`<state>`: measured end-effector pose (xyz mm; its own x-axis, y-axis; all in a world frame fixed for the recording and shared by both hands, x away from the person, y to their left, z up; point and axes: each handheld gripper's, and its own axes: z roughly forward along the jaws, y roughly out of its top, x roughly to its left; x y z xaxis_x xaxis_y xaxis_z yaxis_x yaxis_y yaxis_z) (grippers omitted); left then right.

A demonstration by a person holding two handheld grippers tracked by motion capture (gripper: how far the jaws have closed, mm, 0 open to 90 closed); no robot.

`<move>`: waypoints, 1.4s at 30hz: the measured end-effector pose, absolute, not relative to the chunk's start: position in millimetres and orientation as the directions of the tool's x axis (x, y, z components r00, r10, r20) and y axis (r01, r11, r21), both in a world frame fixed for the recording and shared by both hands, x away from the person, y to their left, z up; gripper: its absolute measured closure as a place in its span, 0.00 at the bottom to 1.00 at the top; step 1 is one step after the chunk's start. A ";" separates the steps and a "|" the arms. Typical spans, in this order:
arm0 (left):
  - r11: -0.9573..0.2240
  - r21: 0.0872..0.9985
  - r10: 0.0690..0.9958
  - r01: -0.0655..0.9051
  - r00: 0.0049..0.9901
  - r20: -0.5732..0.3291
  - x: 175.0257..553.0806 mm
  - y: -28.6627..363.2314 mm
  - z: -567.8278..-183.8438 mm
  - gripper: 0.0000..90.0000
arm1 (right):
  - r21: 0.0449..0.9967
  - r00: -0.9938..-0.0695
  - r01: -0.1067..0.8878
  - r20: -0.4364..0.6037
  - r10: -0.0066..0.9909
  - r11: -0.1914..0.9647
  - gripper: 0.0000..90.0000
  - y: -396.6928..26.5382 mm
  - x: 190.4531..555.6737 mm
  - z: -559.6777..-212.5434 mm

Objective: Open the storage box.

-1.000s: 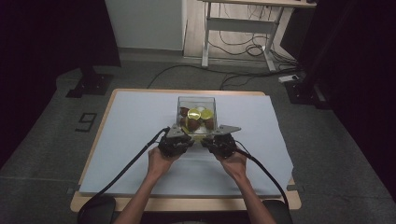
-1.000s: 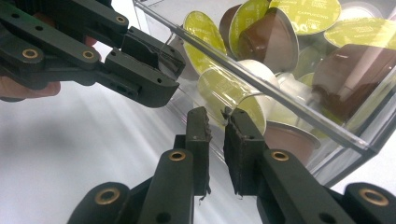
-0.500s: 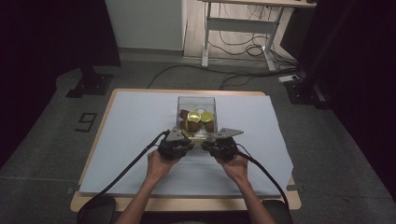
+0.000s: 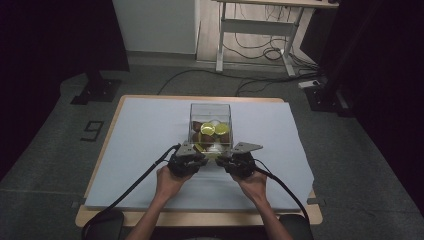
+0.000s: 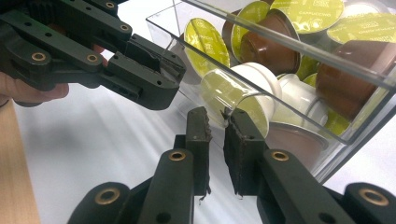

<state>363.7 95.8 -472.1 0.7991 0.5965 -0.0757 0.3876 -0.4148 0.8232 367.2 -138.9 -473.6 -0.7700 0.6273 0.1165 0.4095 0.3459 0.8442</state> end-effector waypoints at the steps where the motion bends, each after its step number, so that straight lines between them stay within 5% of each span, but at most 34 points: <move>1: -0.415 0.823 0.596 0.388 0.800 -0.077 362.5 95.8 -472.1 0.84 | 0.844 -0.769 0.412 0.120 0.628 0.343 0.88 -139.0 365.7 -473.7; 42: -0.429 0.820 0.579 0.378 0.812 -0.071 311.7 95.5 -472.6 0.83 | 0.842 -0.793 0.390 0.102 0.600 0.372 0.88 -141.3 316.6 -473.3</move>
<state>311.7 95.5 -472.6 0.8121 0.5791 -0.0710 0.3779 -0.4295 0.8202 316.6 -141.3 -473.3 -0.7931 0.6005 0.1022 0.3905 0.3724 0.8419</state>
